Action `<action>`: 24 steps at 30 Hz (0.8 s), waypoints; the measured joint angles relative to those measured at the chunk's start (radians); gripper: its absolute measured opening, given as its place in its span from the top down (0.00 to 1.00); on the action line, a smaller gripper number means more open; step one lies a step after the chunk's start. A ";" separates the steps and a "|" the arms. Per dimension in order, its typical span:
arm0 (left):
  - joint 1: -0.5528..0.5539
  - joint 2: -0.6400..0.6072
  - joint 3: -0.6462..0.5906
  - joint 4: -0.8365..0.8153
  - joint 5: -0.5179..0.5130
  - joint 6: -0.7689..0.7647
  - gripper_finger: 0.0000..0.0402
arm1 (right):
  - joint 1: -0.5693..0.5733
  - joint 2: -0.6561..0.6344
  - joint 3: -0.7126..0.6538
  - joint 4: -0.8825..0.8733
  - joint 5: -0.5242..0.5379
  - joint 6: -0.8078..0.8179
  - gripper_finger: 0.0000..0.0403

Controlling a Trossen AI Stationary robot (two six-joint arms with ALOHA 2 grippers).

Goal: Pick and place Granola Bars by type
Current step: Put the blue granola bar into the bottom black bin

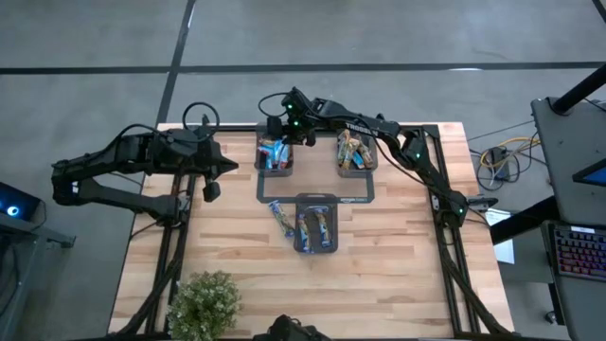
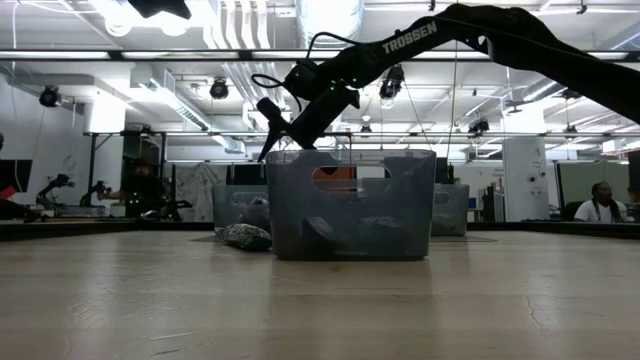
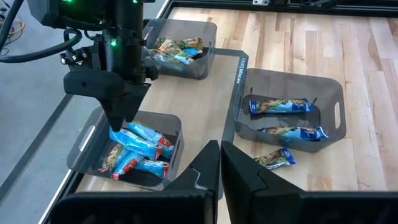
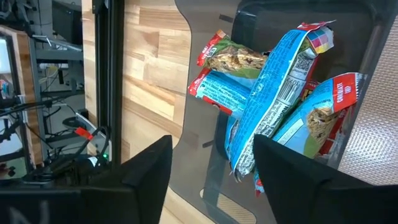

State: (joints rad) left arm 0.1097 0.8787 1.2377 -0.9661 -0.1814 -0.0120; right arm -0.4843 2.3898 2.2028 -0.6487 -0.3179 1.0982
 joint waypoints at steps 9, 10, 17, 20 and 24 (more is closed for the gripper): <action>0.000 0.000 0.000 0.000 0.000 0.000 1.00 | 0.001 0.000 0.000 0.000 -0.001 0.001 0.72; 0.000 0.000 0.000 0.000 0.000 0.000 1.00 | 0.001 0.000 0.000 0.000 -0.001 0.001 0.75; 0.000 0.000 0.000 0.000 0.000 0.000 1.00 | 0.004 0.000 0.000 0.000 -0.001 -0.007 0.91; 0.000 0.000 0.000 0.000 0.000 0.000 1.00 | 0.005 -0.003 0.000 0.000 0.000 -0.040 0.95; 0.000 0.000 0.000 0.000 0.000 0.000 1.00 | 0.007 -0.012 0.000 0.001 0.002 -0.051 0.98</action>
State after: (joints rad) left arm 0.1097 0.8783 1.2377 -0.9661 -0.1814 -0.0120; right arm -0.4774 2.3774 2.2028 -0.6479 -0.3164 1.0473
